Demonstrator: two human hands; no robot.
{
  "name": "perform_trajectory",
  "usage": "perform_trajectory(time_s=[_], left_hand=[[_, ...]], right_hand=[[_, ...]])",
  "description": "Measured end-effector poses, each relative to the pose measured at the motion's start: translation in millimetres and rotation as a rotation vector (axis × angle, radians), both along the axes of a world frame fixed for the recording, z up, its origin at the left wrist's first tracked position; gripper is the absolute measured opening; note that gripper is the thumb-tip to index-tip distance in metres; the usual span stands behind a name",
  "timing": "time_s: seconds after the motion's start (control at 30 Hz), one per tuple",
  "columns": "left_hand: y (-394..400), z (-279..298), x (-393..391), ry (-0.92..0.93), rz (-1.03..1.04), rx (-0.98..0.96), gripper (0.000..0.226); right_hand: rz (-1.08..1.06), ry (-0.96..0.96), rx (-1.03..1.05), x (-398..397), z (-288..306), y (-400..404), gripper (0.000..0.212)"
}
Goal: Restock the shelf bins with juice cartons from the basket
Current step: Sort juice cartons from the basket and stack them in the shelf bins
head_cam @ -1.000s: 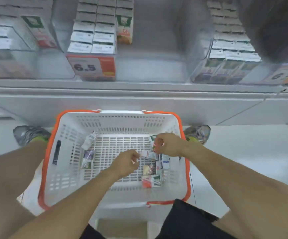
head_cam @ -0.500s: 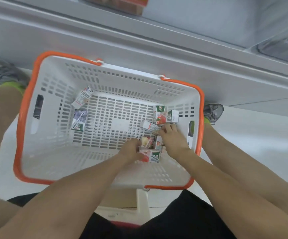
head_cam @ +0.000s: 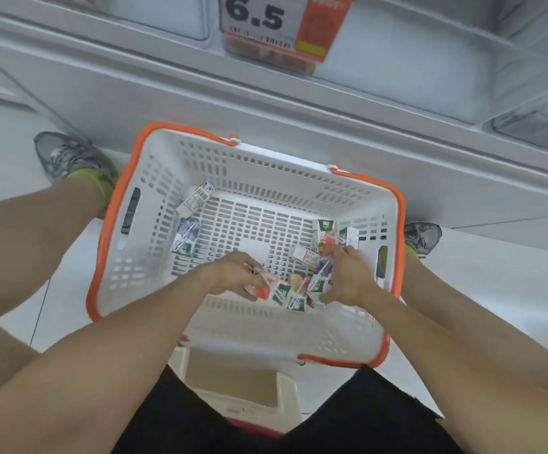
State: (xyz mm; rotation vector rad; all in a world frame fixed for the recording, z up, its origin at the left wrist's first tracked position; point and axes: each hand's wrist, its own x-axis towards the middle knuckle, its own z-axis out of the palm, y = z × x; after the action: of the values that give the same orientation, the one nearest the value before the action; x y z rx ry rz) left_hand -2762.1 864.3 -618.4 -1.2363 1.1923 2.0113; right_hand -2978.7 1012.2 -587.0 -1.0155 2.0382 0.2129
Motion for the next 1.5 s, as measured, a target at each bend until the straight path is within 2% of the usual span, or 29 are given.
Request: perform_trajectory(time_s=[0.1, 0.2, 0.3, 0.4, 0.43, 0.5, 0.57, 0.6, 0.67, 0.77, 0.8, 0.97, 1.07, 1.13, 1.23, 1.37, 1.5], left_hand=[[-26.8, 31.7, 7.3, 0.066, 0.072, 0.057, 0.057], [-57.3, 79.5, 6.7, 0.198, 0.065, 0.058, 0.04], [-84.4, 142.6, 0.1, 0.364, 0.225, 0.05, 0.03], [-104.7, 209.7, -3.1, 0.538, 0.266, -0.007, 0.04], [-109.7, 229.3, -3.4, 0.597, 0.208, -0.052, 0.051], [-115.5, 265.9, -4.7, 0.692, 0.109, -0.134, 0.071], [-118.7, 292.4, -8.4, 0.698, 0.176, -0.173, 0.078], [-119.3, 299.7, -10.2, 0.677, 0.258, -0.181, 0.078], [-117.5, 308.3, -14.4, 0.641, 0.409, -0.149, 0.073], [-115.2, 308.4, -21.1, 0.605, 0.558, -0.05, 0.049], [-114.8, 309.4, -24.3, 0.586, 0.575, -0.044, 0.047], [-114.0, 311.2, -34.9, 0.68, 0.559, -0.033, 0.062], [-113.3, 310.0, -37.2, 0.711, 0.528, -0.016, 0.079], [-110.6, 311.8, -41.9, 0.683, 0.552, -0.014, 0.074], [-105.7, 315.2, -48.3, 0.633, 0.593, -0.038, 0.048], [-104.1, 309.9, -52.3, 0.667, 0.539, -0.124, 0.05], [-98.5, 303.7, -57.9, 0.667, 0.495, -0.217, 0.064]], right_hand=[[-0.118, -0.263, -0.106, -7.3, 46.4, -15.8, 0.094], [-0.135, -0.382, -0.238, -17.1, 108.8, -36.4, 0.069], [-0.104, -0.477, -0.331, -29.2, 179.4, -58.6, 0.046], [-0.173, -0.684, -0.42, -39.4, 237.5, -70.9, 0.029], [-0.22, -0.762, -0.459, -41.0, 250.7, -73.7, 0.031], [-0.326, -0.909, -0.513, -40.9, 269.9, -80.8, 0.051], [-0.46, -1.059, -0.556, -39.8, 277.4, -88.2, 0.065], [-0.516, -1.108, -0.576, -37.1, 278.8, -92.1, 0.064], [-0.609, -1.125, -0.596, -28.6, 278.7, -99.8, 0.062], [-0.692, -1.066, -0.597, -16.2, 272.7, -108.8, 0.079], [-0.699, -1.046, -0.611, -13.4, 271.6, -111.6, 0.083], [-0.66, -0.994, -0.675, -13.4, 275.8, -118.2, 0.082], [-0.667, -1.093, -0.701, -14.6, 280.5, -120.1, 0.079], [-0.62, -1.15, -0.736, -14.7, 281.9, -120.0, 0.076], [-0.561, -1.162, -0.789, -13.2, 286.8, -118.6, 0.068], [-0.543, -1.145, -0.837, -12.9, 289.0, -113.5, 0.043], [-0.526, -1.054, -0.861, -13.6, 280.0, -111.9, 0.055]])
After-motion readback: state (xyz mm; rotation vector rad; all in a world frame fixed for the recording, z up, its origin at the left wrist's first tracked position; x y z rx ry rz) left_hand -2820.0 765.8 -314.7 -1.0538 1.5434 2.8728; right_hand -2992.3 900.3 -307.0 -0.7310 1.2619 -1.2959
